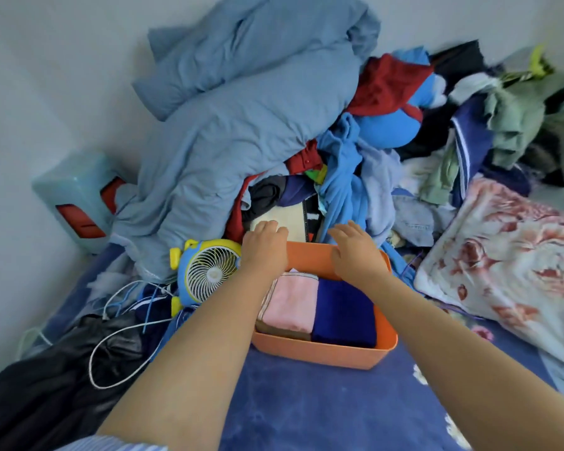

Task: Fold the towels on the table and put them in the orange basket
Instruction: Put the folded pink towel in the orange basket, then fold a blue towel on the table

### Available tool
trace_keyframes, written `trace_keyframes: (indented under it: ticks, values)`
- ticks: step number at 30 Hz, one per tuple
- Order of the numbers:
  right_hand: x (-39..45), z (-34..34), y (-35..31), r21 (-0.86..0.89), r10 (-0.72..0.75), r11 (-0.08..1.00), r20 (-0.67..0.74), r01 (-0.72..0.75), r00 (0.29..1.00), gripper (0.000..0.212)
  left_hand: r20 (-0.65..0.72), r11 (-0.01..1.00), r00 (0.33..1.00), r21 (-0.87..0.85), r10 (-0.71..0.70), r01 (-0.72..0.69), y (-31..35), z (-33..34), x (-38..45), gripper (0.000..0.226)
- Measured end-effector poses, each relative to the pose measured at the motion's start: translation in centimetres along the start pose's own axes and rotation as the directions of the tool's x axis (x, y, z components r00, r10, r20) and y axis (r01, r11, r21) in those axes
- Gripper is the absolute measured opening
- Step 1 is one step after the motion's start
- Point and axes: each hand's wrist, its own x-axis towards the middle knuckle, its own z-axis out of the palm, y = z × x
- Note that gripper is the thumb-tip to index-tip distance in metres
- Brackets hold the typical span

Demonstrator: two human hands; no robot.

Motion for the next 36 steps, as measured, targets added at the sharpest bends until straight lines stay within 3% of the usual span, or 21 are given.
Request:
trace_keyframes:
  ticks: [8, 13, 19, 25, 31, 36]
  values:
    - [-10.6, -11.7, -5.3, -0.108, -0.055, 0.994, -0.225, 0.031, 0.973, 0.041, -0.131, 0.996, 0.988, 0.037, 0.085, -0.081, 3.0, -11.4, -9.7, 0.031]
    - [-20.4, -16.6, -8.0, -0.176, 0.016, 0.981, -0.367, -0.086, 0.930, 0.035, -0.171, 0.976, 0.961, 0.063, 0.217, -0.209, 6.0, -16.2, -16.2, 0.032]
    - [-35.8, -18.2, -9.7, -0.179, 0.199, 0.928, -0.503, -0.327, 0.841, 0.034, -0.149, 0.876, 0.864, 0.056, 0.481, -0.478, 12.9, -18.5, -25.8, 0.036]
    - [-53.6, -20.6, -9.4, -0.208, 0.416, 0.753, -0.585, -0.625, 0.696, 0.035, -0.175, 0.651, 0.637, 0.034, 0.751, -0.758, 23.6, -20.5, -37.4, 0.035]
    - [-72.3, -23.2, -10.6, -0.114, 0.579, 0.468, -0.710, -0.876, 0.402, 0.036, -0.234, 0.341, 0.338, -0.030, 0.912, -0.940, 34.4, -22.7, -51.8, 0.035]
    - [-86.7, -23.7, -12.7, 0.014, 0.660, 0.279, -0.730, -0.960, 0.181, 0.039, -0.267, 0.102, 0.106, -0.030, 0.958, -0.994, 42.0, -24.2, -64.0, 0.033]
